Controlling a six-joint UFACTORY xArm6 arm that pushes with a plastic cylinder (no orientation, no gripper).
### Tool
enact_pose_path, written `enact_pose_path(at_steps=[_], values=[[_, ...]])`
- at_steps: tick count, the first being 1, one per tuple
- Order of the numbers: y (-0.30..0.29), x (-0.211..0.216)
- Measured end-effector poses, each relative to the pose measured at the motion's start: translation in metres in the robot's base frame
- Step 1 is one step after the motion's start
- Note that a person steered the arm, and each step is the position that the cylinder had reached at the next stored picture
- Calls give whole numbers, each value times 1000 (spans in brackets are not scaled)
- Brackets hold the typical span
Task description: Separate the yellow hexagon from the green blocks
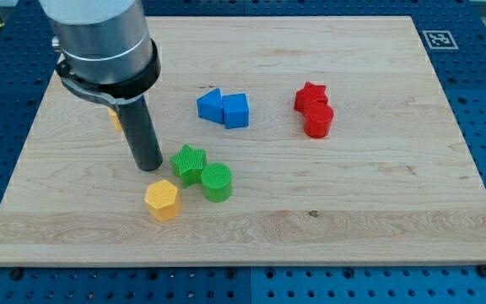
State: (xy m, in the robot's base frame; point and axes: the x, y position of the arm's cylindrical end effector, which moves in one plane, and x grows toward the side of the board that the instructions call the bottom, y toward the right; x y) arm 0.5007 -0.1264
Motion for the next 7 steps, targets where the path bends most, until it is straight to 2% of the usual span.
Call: enact_pose_path(at_steps=[7], values=[[0,20]])
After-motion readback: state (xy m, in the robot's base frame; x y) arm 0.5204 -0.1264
